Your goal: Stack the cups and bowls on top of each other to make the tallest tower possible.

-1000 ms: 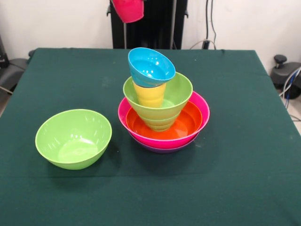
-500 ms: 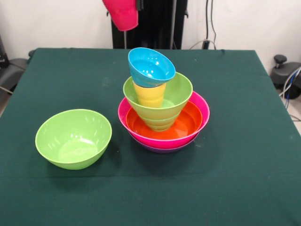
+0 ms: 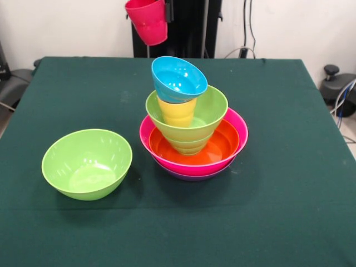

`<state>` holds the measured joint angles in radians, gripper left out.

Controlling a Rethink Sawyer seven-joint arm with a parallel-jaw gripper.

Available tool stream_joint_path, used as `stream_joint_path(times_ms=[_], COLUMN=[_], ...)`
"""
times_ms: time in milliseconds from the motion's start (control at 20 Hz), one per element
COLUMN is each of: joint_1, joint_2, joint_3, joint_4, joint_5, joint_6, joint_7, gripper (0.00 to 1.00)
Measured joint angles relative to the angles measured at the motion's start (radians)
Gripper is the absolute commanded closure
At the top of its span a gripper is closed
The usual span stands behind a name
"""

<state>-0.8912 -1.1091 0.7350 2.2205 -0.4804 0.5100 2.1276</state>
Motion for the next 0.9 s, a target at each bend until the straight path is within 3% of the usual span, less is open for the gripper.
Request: stream_joint_path(times_ms=[900], joint_1=[0.072], joint_2=[0.088], joint_3=[-0.115], joint_4=[-0.039], joint_5=[-0.045], joint_6=[-0.082], joint_7=[0.000], gripper=[1.00])
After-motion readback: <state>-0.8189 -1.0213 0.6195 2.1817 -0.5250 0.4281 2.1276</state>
